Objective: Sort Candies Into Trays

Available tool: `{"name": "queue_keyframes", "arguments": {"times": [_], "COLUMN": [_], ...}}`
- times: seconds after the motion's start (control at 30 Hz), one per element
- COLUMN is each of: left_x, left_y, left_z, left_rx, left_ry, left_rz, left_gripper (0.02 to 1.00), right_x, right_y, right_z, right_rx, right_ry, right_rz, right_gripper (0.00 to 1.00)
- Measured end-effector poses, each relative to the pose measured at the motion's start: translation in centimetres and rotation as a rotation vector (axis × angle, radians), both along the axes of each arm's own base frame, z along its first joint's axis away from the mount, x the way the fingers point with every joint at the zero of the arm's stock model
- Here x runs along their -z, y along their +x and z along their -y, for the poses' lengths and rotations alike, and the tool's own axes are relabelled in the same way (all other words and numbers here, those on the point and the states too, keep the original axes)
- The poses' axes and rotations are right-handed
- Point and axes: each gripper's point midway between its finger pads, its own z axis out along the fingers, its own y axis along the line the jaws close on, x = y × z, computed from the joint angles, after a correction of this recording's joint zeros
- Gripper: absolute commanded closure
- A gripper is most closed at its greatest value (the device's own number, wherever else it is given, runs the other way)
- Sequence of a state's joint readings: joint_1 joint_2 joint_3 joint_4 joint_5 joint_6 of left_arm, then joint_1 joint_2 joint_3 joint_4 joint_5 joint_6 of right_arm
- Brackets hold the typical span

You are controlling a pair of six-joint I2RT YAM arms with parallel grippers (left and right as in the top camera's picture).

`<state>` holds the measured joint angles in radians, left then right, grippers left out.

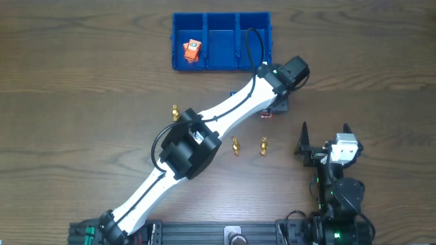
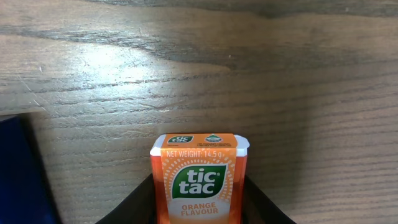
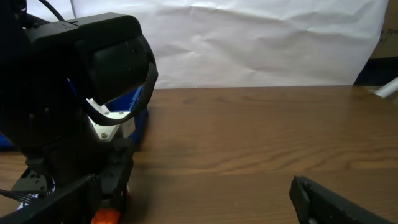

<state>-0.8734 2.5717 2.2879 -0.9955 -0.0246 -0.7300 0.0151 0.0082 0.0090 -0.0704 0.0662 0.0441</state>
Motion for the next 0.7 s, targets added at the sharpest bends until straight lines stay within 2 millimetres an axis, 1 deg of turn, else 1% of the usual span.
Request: {"name": "queue_keyframes", "arguments": {"times": [0.1,0.13,0.17,0.23,0.3,0.33,0.37,0.4,0.43,0.47,0.5,0.53,0.57,0.63,0.7], "left_x": [-0.5,-0.9,-1.9,-6.1,-12.5,-15.0,-18.9,-21.4,-23.0,-24.8,-25.5,-25.3,-24.6,-22.8,-20.4], "left_y": [0.5,0.8,1.4,3.7,6.5,7.6,9.2,10.3,11.0,12.3,13.3,14.0,14.6,15.5,16.3], "left_z": [-0.3,-0.5,-1.0,-2.5,-5.3,-6.8,-9.5,-11.7,-13.3,-16.1,-18.5,-20.0,-21.2,-22.4,-23.2], "left_rx": [-0.004,-0.007,-0.005,-0.020,-0.051,-0.073,-0.105,-0.137,-0.159,-0.193,-0.222,-0.234,-0.242,-0.236,-0.213], "left_ry": [0.003,0.005,0.005,-0.017,-0.058,-0.076,-0.096,-0.109,-0.115,-0.112,-0.097,-0.081,-0.065,-0.038,-0.015], "left_rz": [0.017,0.029,0.053,0.135,0.250,0.295,0.365,0.411,0.442,0.479,0.498,0.498,0.485,0.454,0.409], "left_gripper": [0.682,0.678,0.676,0.676,0.678,0.678,0.678,0.678,0.678,0.678,0.676,0.676,0.676,0.676,0.673], "right_x": [0.0,0.0,0.0,0.0,0.0,0.0,0.0,0.0,0.0,0.0,0.0,0.0,0.0,0.0,0.0], "right_y": [0.0,0.0,0.0,0.0,0.0,0.0,0.0,0.0,0.0,0.0,0.0,0.0,0.0,0.0,0.0], "right_z": [0.0,0.0,0.0,0.0,0.0,0.0,0.0,0.0,0.0,0.0,0.0,0.0,0.0,0.0,0.0], "right_rx": [0.000,0.000,0.000,0.000,0.000,0.000,0.000,0.000,0.000,0.000,0.000,0.000,0.000,0.000,0.000], "right_ry": [0.000,0.000,0.000,0.000,0.000,0.000,0.000,0.000,0.000,0.000,0.000,0.000,0.000,0.000,0.000], "right_rz": [0.000,0.000,0.000,0.000,0.000,0.000,0.000,0.000,0.000,0.000,0.000,0.000,0.000,0.000,0.000], "right_gripper": [0.003,0.003,0.003,0.003,0.003,0.003,0.003,0.003,0.003,0.003,0.003,0.003,0.003,0.003,0.003]}}
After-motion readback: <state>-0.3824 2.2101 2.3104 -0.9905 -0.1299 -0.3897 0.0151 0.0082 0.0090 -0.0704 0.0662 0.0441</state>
